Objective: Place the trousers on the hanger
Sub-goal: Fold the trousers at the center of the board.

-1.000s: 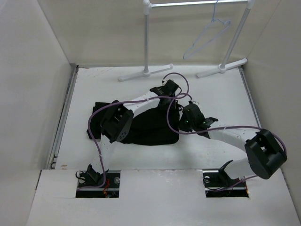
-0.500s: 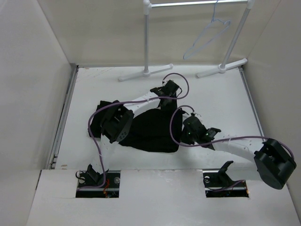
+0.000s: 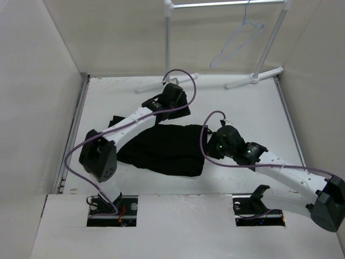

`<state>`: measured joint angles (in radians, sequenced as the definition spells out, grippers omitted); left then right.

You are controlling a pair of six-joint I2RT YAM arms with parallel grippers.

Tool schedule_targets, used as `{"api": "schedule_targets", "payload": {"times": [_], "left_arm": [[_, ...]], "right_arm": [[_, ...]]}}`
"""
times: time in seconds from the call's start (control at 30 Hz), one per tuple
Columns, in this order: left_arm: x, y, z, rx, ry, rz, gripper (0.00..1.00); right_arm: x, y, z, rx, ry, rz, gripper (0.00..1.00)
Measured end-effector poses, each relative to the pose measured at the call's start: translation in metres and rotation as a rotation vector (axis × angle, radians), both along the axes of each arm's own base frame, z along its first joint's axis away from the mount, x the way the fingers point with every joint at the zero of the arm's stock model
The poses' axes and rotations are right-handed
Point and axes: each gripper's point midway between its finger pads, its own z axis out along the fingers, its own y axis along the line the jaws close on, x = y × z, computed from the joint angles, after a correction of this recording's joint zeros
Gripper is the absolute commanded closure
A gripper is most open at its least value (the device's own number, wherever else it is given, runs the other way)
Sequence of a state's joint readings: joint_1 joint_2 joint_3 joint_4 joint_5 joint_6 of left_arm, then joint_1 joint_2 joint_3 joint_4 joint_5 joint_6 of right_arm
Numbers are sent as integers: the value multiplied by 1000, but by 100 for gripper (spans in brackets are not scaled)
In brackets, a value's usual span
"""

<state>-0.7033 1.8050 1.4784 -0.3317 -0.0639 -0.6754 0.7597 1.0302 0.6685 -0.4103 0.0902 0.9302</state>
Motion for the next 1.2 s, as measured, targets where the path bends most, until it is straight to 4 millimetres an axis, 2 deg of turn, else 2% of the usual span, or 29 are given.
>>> {"api": "schedule_targets", "payload": {"times": [0.1, 0.17, 0.2, 0.27, 0.37, 0.43, 0.5, 0.6, 0.67, 0.83, 0.9, 1.0, 1.1, 1.2], "left_arm": [[-6, 24, 37, -82, -73, 51, 50], [-15, 40, 41, -115, -88, 84, 51], [-20, 50, 36, -127, -85, 106, 51], [-33, 73, 10, -131, -47, 154, 51], [-52, 123, -49, -105, 53, 272, 51], [-67, 165, -90, -84, 136, 385, 52], [-79, 200, -117, -87, 194, 494, 52], [-72, 224, -113, -183, 157, 583, 52], [-72, 235, -114, -214, 149, 622, 52], [-71, 243, -105, -253, 130, 645, 50], [-71, 242, -98, -259, 118, 641, 50], [-69, 236, -77, -266, 89, 619, 51], [-65, 220, -45, -277, 25, 566, 54], [-68, 186, -18, -280, -32, 461, 63]], "right_arm": [[10, 25, 14, 65, -15, 47, 90], [17, 41, 14, 99, -22, 78, 91], [21, 50, 10, 117, -19, 86, 91], [29, 64, 2, 150, -10, 98, 91], [41, 79, -19, 191, 7, 90, 91], [41, 78, -41, 198, 39, 68, 90], [33, 71, -66, 186, 82, 44, 90], [21, 61, -92, 178, 136, 16, 90], [24, 63, -89, 201, 122, 14, 89], [44, 60, -82, 205, 99, -5, 80], [58, 58, -73, 198, 78, -14, 70], [74, 56, -56, 183, 45, -12, 50], [74, 50, -36, 162, 27, 7, 35], [63, 43, 0, 153, -12, 60, 29]]}}
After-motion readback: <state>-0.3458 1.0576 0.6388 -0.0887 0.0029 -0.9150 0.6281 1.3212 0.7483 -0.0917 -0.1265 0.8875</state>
